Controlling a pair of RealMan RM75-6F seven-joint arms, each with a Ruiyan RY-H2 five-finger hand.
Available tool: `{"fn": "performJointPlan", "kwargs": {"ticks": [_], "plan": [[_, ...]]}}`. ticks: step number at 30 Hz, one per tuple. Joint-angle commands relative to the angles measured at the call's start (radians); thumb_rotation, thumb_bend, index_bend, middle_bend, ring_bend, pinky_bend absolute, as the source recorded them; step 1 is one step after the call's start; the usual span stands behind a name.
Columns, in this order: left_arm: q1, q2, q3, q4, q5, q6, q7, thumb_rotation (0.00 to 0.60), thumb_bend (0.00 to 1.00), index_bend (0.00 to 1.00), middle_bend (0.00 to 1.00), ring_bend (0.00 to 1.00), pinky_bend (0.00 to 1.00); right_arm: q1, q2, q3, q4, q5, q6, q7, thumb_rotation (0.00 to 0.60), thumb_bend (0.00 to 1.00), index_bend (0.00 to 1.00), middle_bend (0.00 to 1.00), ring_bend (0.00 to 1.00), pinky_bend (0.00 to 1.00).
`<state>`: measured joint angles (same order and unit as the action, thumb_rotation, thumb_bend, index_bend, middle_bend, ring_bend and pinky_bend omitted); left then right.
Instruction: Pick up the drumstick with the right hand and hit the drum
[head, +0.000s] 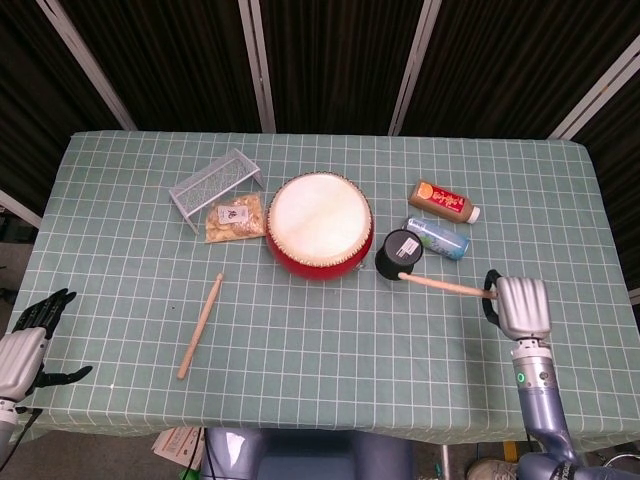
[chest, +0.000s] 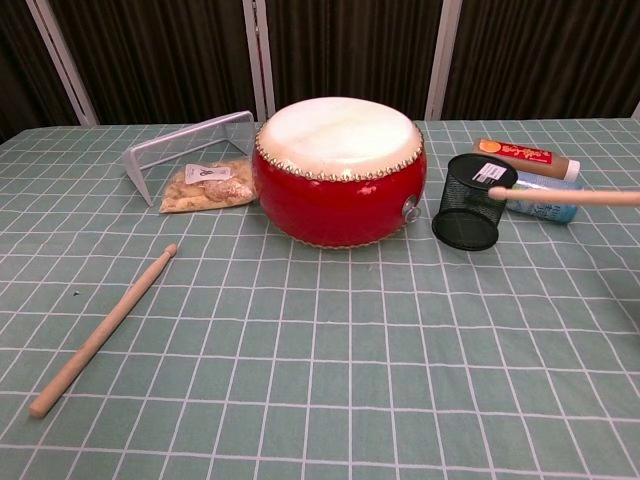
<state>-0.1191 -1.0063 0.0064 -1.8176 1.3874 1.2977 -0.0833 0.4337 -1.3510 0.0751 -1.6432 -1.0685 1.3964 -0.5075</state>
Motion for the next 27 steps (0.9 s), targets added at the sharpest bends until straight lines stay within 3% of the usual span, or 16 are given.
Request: {"fn": "performJointPlan", "kwargs": {"ticks": [1, 8, 13, 23, 27], "plan": [[0.000, -0.001, 0.000, 0.002, 0.002, 0.003, 0.003, 0.600, 0.00, 0.00, 0.00, 0.00, 0.00, -0.016, -0.013, -0.021, -0.005, -0.012, -0.004, -0.011, 0.600, 0.55, 0.96, 1.00, 1.00, 1.00], [0.007, -0.008, 0.004, 0.013, 0.023, 0.022, 0.019, 0.600, 0.00, 0.00, 0.00, 0.00, 0.00, -0.024, -0.090, -0.020, -0.002, 0.019, -0.035, -0.018, 0.600, 0.55, 0.94, 1.00, 1.00, 1.00], [0.010, -0.011, 0.005, 0.022, 0.027, 0.028, 0.008, 0.600, 0.00, 0.00, 0.00, 0.00, 0.00, -0.012, -0.145, -0.007, 0.012, 0.047, -0.048, -0.080, 0.600, 0.55, 0.88, 1.00, 1.00, 1.00], [0.014, -0.015, 0.005, 0.029, 0.041, 0.041, 0.004, 0.600, 0.00, 0.00, 0.00, 0.00, 0.00, -0.004, -0.185, 0.018, 0.012, 0.142, -0.065, -0.190, 0.600, 0.55, 0.54, 1.00, 1.00, 1.00], [0.013, -0.017, 0.003, 0.026, 0.041, 0.042, 0.011, 0.600, 0.00, 0.00, 0.00, 0.00, 0.00, -0.009, -0.171, 0.014, -0.005, 0.151, -0.057, -0.214, 0.600, 0.47, 0.36, 0.97, 1.00, 0.97]]}}
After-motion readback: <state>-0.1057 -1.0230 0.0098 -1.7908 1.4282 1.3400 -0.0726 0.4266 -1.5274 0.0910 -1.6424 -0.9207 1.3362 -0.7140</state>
